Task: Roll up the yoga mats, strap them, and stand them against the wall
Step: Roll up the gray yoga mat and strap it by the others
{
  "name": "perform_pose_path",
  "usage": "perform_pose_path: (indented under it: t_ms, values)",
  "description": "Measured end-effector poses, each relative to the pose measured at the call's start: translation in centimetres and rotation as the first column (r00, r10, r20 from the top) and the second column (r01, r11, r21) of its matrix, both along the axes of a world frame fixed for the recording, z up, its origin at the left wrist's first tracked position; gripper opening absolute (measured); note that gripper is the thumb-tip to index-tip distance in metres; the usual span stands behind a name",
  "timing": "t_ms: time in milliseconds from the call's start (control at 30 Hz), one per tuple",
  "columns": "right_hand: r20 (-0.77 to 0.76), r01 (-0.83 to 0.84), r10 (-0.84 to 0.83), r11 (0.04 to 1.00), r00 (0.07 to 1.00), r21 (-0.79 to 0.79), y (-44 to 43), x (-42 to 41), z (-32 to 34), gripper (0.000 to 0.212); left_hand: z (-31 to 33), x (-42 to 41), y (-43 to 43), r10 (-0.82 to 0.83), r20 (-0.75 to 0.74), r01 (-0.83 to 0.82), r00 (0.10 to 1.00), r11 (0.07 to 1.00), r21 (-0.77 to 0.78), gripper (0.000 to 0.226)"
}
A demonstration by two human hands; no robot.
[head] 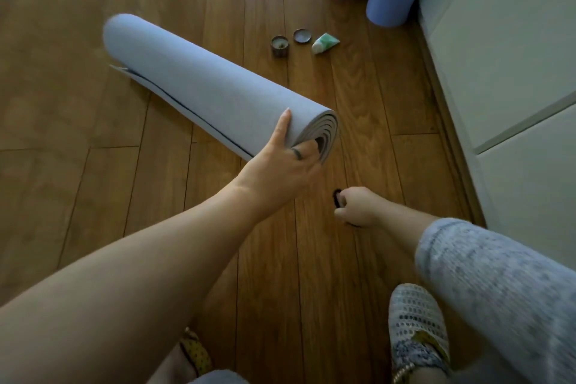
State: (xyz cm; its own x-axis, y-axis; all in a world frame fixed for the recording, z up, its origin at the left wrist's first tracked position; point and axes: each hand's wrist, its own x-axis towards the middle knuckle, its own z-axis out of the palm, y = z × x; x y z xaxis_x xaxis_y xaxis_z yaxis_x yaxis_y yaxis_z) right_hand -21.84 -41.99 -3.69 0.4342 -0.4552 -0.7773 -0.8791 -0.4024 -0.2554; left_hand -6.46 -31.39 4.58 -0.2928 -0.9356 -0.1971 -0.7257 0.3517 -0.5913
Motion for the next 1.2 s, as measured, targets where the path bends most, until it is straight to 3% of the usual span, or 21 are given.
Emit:
perform_pose_path:
  t_ms: [100,233,367,467,667,767,867,1000,1200]
  values:
    - [0.254,0.227,-0.231,0.973,0.939,0.046,-1.4,2.4,6.3,0.021,4.2,0.8,1.0,0.097,-0.058,-0.099,0.994,0.995,-0.023,0.062]
    - [0.533,0.375,-0.421,0.905,0.734,0.200,-2.1,3.1,16.8,0.017,11.8,1.0,3.6,0.158,-0.263,-0.197,0.952,0.972,-0.129,0.054]
    - [0.594,0.468,-0.663,0.746,0.456,0.473,0.0,1.4,26.4,0.019,20.3,-1.1,6.9,0.164,-0.390,-0.234,0.906,0.962,-0.138,0.046]
    - [0.643,0.454,-0.675,0.730,0.362,0.511,3.5,-0.4,33.3,0.015,25.8,-2.9,10.3,0.166,-0.445,-0.274,0.880,0.943,-0.190,0.043]
    - [0.845,0.287,-0.395,0.909,0.361,0.303,11.5,-4.4,43.8,0.008,35.1,-6.2,17.3,0.222,-0.543,-0.332,0.810,0.937,-0.112,0.056]
    - [0.848,0.140,-0.032,0.989,0.528,-0.051,15.2,-6.2,46.7,0.030,37.9,-7.8,20.7,0.189,-0.491,-0.289,0.851,0.947,-0.137,0.054]
    - [0.745,0.036,0.277,0.927,0.607,-0.374,17.9,-7.1,47.6,0.052,39.6,-9.1,23.9,0.095,-0.337,-0.173,0.937,0.962,-0.210,0.054]
    - [0.715,0.022,0.331,0.899,0.616,-0.436,20.4,-7.8,48.1,0.048,40.4,-10.2,26.5,-0.067,-0.247,-0.006,0.967,0.960,-0.281,0.055]
    - [0.542,-0.165,0.409,0.882,0.734,-0.442,21.6,-9.4,49.2,0.043,40.9,-11.4,28.9,-0.237,-0.149,0.192,0.960,0.945,-0.264,0.052]
